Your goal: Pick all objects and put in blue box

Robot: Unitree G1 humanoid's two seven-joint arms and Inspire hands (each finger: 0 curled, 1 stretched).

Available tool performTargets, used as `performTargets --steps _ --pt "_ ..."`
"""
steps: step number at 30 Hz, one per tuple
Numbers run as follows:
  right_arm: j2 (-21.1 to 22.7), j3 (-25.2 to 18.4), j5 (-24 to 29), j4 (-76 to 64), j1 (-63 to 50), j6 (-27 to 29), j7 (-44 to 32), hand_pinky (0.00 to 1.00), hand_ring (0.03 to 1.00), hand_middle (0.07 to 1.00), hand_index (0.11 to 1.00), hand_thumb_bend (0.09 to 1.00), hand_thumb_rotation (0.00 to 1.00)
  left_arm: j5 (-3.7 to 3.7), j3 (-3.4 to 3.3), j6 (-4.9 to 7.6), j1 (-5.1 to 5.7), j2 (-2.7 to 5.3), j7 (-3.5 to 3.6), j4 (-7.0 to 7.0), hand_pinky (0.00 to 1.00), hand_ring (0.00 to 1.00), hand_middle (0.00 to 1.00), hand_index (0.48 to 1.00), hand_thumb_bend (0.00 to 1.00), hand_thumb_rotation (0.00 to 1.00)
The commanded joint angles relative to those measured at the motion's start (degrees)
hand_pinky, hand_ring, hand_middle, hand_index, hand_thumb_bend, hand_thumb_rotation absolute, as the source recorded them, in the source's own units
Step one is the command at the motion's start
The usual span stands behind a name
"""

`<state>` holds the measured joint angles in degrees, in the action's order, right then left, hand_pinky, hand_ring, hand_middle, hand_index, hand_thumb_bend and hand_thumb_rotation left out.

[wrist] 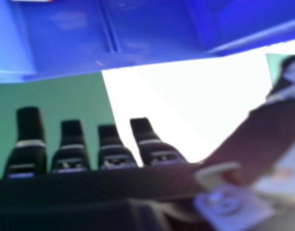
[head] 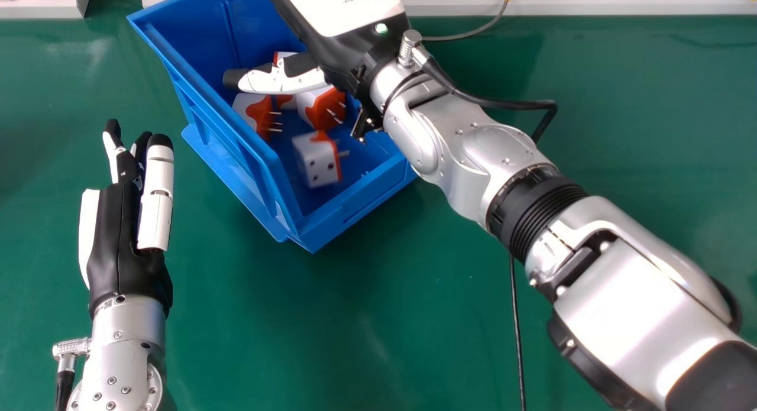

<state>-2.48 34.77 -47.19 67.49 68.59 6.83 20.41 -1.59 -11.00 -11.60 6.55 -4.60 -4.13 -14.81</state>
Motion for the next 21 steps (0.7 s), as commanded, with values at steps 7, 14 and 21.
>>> performTargets --steps 7,14,21 --pt "0.58 -0.85 1.19 -3.19 -0.7 -0.51 0.33 0.84 1.0 1.0 1.0 0.429 0.94 0.44 0.04 1.06 -0.29 -0.24 0.11 -1.0 0.97 0.97 0.98 0.981 0.23 0.91" --pt "1.78 -2.02 1.95 -6.97 -2.79 -1.36 0.54 0.85 1.0 1.0 1.0 0.421 0.92 0.53 -0.03 1.32 -0.77 -0.74 0.26 -0.15 0.97 0.97 0.98 0.981 0.24 0.91" --pt "5.19 -4.59 3.23 -23.1 -10.4 -4.61 -2.23 0.87 1.0 1.0 0.998 0.389 0.89 0.02 -0.37 1.61 -1.53 -1.05 0.62 0.9 0.97 0.97 0.98 0.981 0.24 0.91"
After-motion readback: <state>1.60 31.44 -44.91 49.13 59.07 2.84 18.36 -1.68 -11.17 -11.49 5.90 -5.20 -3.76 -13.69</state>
